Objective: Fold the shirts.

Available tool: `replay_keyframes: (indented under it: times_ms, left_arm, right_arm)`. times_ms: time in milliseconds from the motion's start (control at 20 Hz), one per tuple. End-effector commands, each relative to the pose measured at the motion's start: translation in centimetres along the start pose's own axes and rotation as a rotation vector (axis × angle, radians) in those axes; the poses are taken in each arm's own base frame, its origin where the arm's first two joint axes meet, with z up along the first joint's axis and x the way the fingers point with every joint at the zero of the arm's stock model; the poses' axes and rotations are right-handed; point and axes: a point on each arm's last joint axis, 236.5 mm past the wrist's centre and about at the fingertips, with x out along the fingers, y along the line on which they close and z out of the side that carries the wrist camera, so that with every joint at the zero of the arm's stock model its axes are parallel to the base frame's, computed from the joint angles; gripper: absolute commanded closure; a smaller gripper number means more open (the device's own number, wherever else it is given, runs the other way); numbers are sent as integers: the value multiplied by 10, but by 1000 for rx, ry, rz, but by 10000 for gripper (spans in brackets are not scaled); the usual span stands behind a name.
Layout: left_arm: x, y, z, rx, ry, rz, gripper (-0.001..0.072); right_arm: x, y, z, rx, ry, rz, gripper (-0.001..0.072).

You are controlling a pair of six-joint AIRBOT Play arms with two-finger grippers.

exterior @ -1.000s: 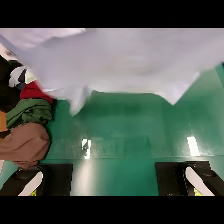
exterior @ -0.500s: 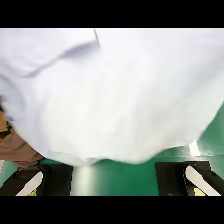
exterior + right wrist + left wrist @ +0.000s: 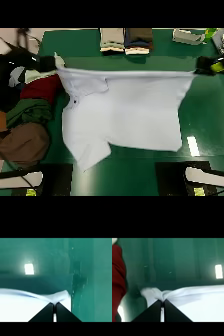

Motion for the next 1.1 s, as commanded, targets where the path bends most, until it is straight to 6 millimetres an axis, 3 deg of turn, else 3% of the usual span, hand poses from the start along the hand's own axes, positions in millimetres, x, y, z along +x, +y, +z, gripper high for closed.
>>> replay_keyframes:
  times_ms: [0, 150, 250, 400, 550, 650, 800, 850, 900, 950, 1000, 1050]
  left_arm:
    - [66, 14, -8, -79, 26, -28, 681]
    - [54, 12, 4, -17, 12, -26, 681]
    - [45, 7, -14, 19, 110, -34, 681]
    - [51, 10, -64, 23, 286, -44, 681]
    - [74, 18, -102, -22, 348, -41, 681]
    - [84, 22, -121, -53, 373, -40, 681]
    - [87, 23, -134, -63, 402, -40, 681]
    - [86, 22, -136, -65, 413, -45, 681]
    - [84, 20, -140, -74, 434, -49, 679]
    - [82, 20, -143, -87, 446, -48, 574]
    - [81, 19, -145, -106, 460, -46, 276]
    - [77, 19, -147, -127, 469, -40, 211]
  right_arm:
    - [59, 12, 12, -16, 55, 16, 696]
    - [49, 21, 35, -40, 14, 22, 696]
    - [40, 17, 30, -56, 29, 3, 696]
    - [43, -10, -7, -69, 105, -96, 696]
    - [63, -19, -49, -53, 165, -106, 696]
    - [79, -22, -73, -15, 203, -107, 694]
    - [96, -10, -96, 30, 238, -44, 693]
    - [98, -6, -101, 43, 250, -25, 654]
    - [99, -1, -102, 55, 256, -7, 465]
    - [99, 1, -102, 61, 255, 4, 374]
    - [95, 3, -100, 62, 246, 10, 373]
    - [89, 3, -98, 59, 231, 9, 373]
